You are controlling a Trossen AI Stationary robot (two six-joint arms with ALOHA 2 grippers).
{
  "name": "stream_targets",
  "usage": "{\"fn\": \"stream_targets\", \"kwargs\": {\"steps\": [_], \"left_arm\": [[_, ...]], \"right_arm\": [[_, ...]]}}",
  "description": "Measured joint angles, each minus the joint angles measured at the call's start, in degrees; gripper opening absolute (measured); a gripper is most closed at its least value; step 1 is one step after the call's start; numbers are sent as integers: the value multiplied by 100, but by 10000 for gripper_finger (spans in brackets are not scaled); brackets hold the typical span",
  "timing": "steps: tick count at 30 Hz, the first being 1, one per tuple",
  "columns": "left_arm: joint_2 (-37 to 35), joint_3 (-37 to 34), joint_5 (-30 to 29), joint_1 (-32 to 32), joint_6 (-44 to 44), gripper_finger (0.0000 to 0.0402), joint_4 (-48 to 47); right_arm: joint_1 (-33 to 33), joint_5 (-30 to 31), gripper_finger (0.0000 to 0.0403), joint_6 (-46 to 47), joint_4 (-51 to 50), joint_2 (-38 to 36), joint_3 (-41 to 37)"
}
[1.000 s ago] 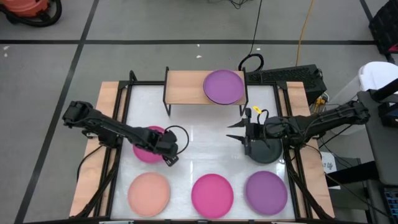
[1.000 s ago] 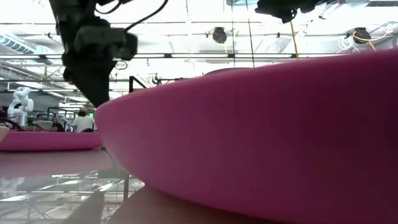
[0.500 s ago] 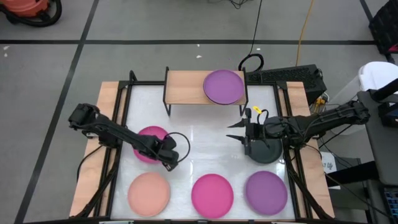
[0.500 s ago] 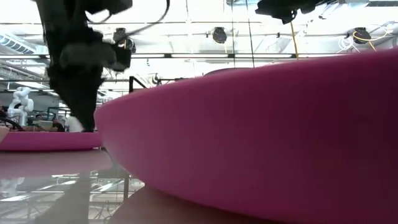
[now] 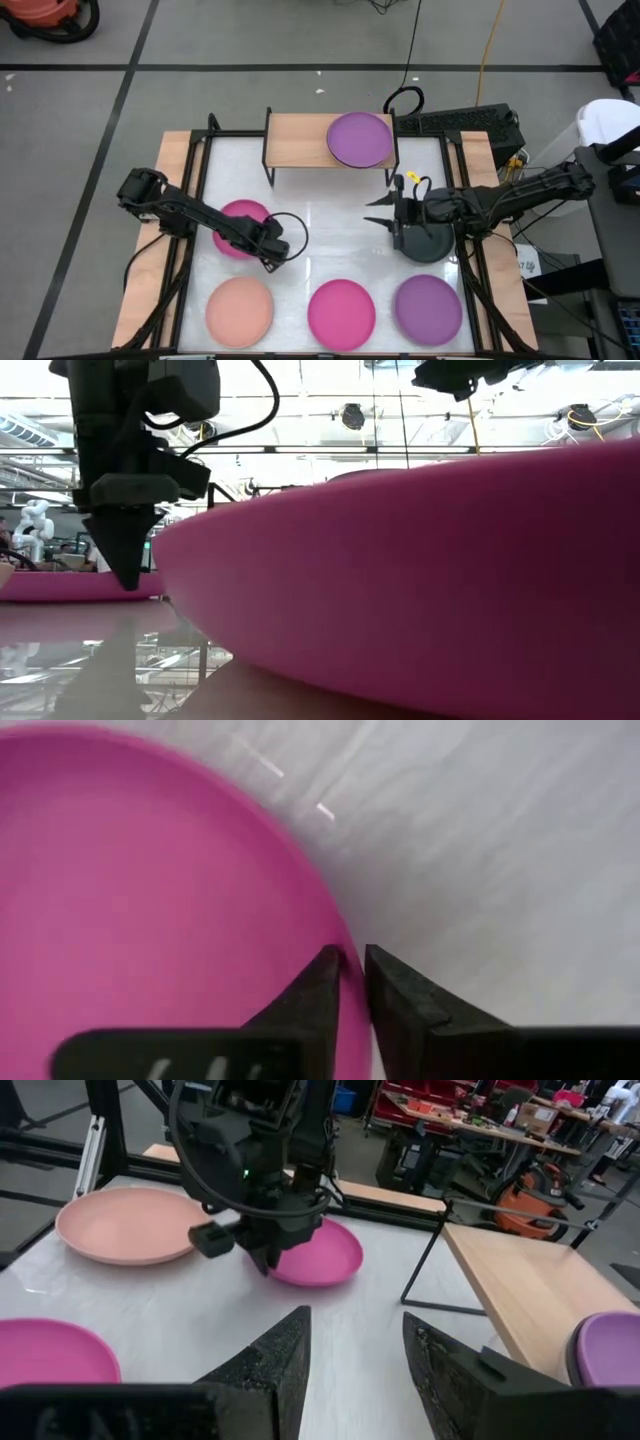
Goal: Place and stack plates onto a shelf
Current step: Stack the left pink plate on the purple plate on the shelf
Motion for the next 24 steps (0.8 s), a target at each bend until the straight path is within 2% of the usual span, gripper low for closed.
{"fn": "stream_targets", "kwargs": {"steps": [3,6,10,14,16,19,21,24], "left_arm": [[-6,14,59,-4,191,15,-128],[-58,229,241,-60,515,9,-311],[-207,921,455,-288,1223,9,-527],[-311,1926,444,-567,2231,9,-607],[-330,2441,194,-692,2812,9,-750],[-332,3095,-637,-787,3903,9,-764],[-332,3372,-1187,-702,4682,9,-727],[-332,3614,-1549,-327,5801,9,-525]], "right_arm": [[0,0,144,0,6,2,-8],[0,-2,144,-29,20,-63,-8],[0,-14,144,-33,34,-248,-8],[61,-17,144,-30,48,-507,-8],[120,-17,144,-57,45,-666,-8],[223,-24,144,-132,173,-899,-8],[303,-25,144,-211,344,-1047,-8],[435,-35,144,-359,684,-1231,-8]]}}
